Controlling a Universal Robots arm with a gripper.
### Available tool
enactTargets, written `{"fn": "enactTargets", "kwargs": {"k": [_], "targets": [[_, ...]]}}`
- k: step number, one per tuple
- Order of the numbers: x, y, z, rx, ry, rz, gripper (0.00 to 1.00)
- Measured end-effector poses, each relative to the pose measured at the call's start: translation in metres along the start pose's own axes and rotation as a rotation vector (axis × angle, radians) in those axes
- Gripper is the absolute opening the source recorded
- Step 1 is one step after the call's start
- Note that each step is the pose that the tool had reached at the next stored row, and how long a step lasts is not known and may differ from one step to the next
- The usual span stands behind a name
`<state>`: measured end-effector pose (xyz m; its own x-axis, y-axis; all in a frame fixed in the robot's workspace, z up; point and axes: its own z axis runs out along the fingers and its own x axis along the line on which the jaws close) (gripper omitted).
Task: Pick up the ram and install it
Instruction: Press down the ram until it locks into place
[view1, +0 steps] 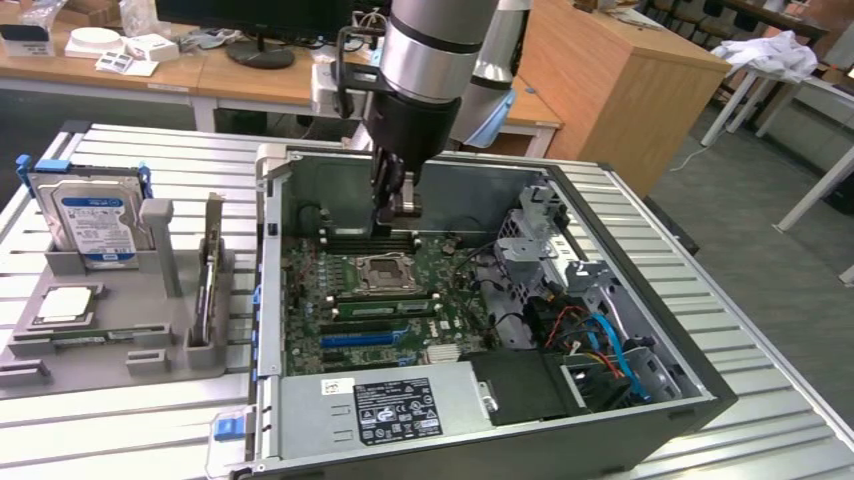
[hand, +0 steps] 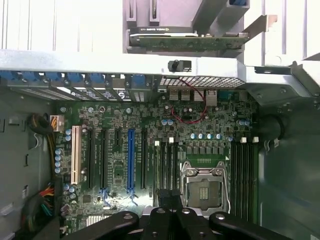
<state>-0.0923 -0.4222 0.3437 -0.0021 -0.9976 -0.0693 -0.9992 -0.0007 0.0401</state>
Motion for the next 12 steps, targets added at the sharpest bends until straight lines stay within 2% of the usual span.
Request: {"fn": "enactTargets", "kwargs": {"k": [9,12], "targets": [[0.0000,-0.0002,-0.0005,-0.0001,0.0002,0.000,0.11],[-0.0001,-0.0029,-0.0007,-0.0002,0.0003,0.000,0.11]]}}
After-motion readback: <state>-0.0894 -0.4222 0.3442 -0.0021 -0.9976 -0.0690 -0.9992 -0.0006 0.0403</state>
